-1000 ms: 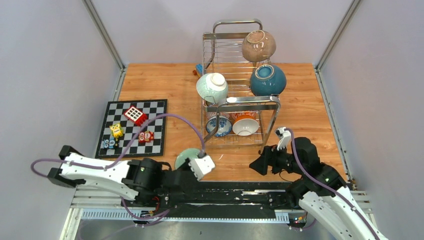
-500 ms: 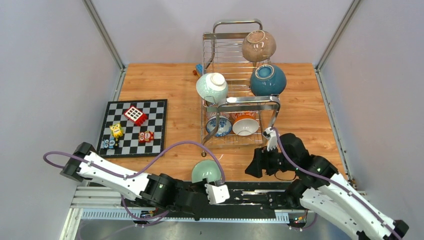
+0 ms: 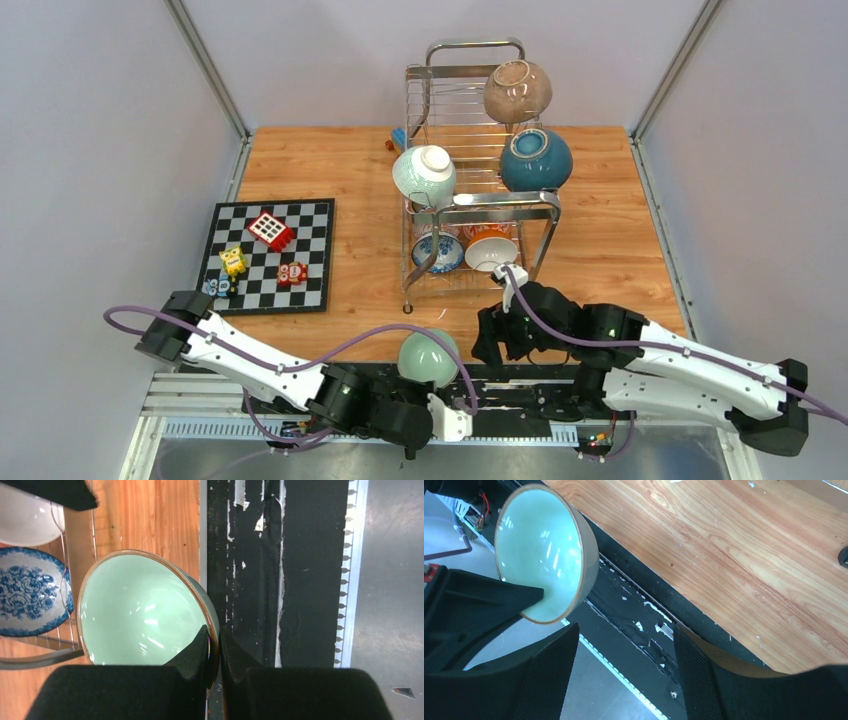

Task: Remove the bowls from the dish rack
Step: Place the bowl at the center of the board.

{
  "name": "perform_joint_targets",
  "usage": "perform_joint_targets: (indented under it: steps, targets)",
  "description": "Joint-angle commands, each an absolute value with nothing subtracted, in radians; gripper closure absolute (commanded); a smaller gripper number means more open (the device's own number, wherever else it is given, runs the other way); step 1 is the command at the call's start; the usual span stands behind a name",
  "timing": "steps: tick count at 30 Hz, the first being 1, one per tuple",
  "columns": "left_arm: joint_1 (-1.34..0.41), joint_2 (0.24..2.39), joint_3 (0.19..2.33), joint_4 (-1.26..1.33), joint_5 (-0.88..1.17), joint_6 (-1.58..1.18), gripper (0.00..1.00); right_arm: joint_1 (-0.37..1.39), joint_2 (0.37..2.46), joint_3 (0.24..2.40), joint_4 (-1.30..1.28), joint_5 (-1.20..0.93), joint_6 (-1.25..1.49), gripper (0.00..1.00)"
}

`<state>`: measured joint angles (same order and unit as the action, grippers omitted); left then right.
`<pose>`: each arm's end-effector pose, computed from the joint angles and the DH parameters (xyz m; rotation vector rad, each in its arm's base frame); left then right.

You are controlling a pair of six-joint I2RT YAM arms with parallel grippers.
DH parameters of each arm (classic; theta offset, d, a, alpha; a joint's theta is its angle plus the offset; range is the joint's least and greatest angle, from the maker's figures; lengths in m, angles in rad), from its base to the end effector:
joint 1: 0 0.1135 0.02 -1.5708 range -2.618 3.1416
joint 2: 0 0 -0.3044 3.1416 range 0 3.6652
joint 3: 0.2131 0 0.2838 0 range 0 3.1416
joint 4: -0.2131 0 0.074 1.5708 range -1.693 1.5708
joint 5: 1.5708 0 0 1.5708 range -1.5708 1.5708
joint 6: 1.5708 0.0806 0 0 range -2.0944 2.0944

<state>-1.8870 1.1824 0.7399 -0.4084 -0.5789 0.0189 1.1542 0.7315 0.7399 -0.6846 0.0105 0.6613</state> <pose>-0.0434 -0.2745 0.2243 1.6902 1.5109 -0.2828 0.0780 0.1742 0.2824 -0.5868 2.3579 0.9108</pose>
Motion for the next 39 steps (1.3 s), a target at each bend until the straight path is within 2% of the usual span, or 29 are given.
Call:
perform_joint_targets:
  steps: [1,12,26,35,39]
  targets:
    - [-1.916,1.218,0.745,-0.344,-0.605,0.115,1.00,1.224,0.736,0.739,-0.653,0.140,0.755,0.28]
    - [-1.935,1.272,0.767,-0.298,-0.533,0.223,1.00,1.387,0.809,0.741,-0.648,0.294,0.857,0.32]
    - [-1.944,1.295,0.802,-0.267,-0.466,0.228,1.00,1.522,0.960,0.780,-0.716,0.362,0.931,0.52]
    - [-1.947,1.310,0.826,-0.272,-0.465,0.208,1.00,1.546,1.033,0.798,-0.732,0.369,0.945,0.61]
    - [-1.947,1.311,0.828,-0.272,-0.469,0.194,1.00,1.549,1.052,0.810,-0.747,0.373,0.949,0.73]
